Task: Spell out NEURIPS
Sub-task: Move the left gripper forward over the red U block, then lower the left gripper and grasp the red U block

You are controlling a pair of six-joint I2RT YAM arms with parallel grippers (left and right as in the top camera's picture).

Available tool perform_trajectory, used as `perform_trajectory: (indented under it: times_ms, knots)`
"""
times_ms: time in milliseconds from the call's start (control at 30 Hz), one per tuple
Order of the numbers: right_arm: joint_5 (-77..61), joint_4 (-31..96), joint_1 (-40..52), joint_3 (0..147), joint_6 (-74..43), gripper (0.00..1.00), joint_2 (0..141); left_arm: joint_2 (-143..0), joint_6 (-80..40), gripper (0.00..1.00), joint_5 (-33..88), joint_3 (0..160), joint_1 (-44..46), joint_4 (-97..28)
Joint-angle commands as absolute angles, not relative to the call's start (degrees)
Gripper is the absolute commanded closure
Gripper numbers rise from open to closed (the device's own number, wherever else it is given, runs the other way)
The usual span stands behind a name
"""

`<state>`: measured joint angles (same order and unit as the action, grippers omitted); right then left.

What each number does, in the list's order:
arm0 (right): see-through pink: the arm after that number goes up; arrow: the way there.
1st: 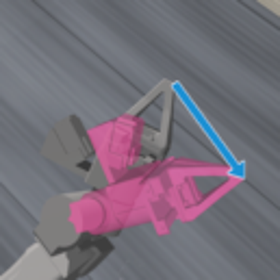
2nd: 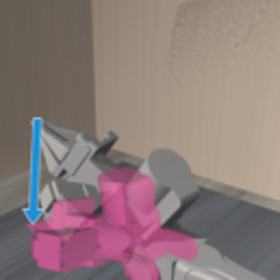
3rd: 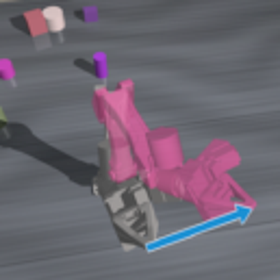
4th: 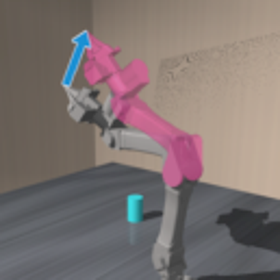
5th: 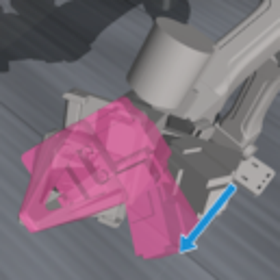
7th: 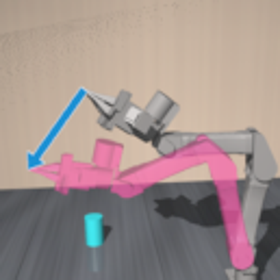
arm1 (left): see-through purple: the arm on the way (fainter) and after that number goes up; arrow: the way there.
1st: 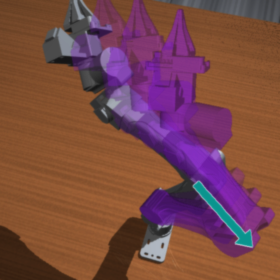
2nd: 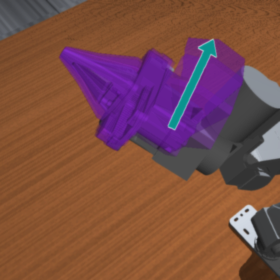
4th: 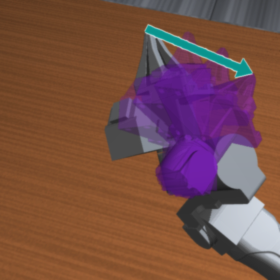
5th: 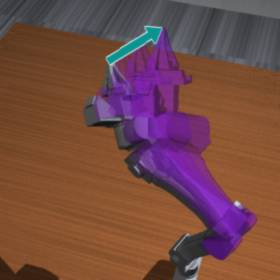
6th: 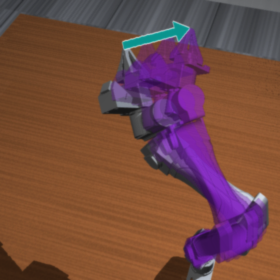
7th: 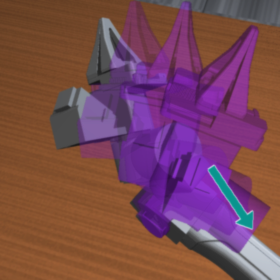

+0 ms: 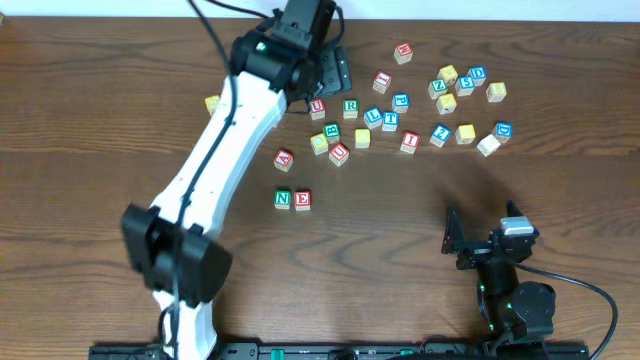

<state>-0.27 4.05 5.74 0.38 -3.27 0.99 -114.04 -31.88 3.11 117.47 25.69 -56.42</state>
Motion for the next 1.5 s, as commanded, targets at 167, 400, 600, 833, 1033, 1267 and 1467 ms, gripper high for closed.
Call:
perform_trajectory:
  times_ms: [167,400,600,833,1033,1267,1467]
  knots:
    - [-0.4,4.3,6.0,0.3,-3.8,0.01,0.7,-123.8,-32.0,0.16,-2.7,121.6,25.4,-56.8]
    - [-0.4,4.3,6.0,0.3,-3.8,0.01,0.7,-129.6,-33.3,0.16,-5.2,121.6,25.4,-56.5]
    - [-0.4,4.3,6.0,0.3,-3.8,0.01,0.7,-133.4,-34.6,0.16,-5.7,121.6,25.4,-53.7]
    - [-0.4,4.3,6.0,0.3,-3.8,0.01,0.7,-134.3,-35.9,0.16,-5.6,121.6,25.4,-50.8]
    - [-0.4,4.3,6.0,0.3,-3.8,0.01,0.7,-134.9,-36.1,0.16,-5.6,121.6,24.7,-50.5]
    - [-0.4,4.3,6.0,0.3,-3.8,0.01,0.7,-136.4,-36.0,0.17,-2.1,121.9,22.6,-50.4]
    - [-0.4,4.3,6.0,0.3,-3.8,0.01,0.7,-136.7,-35.2,0.17,-1.9,121.9,22.0,-49.8]
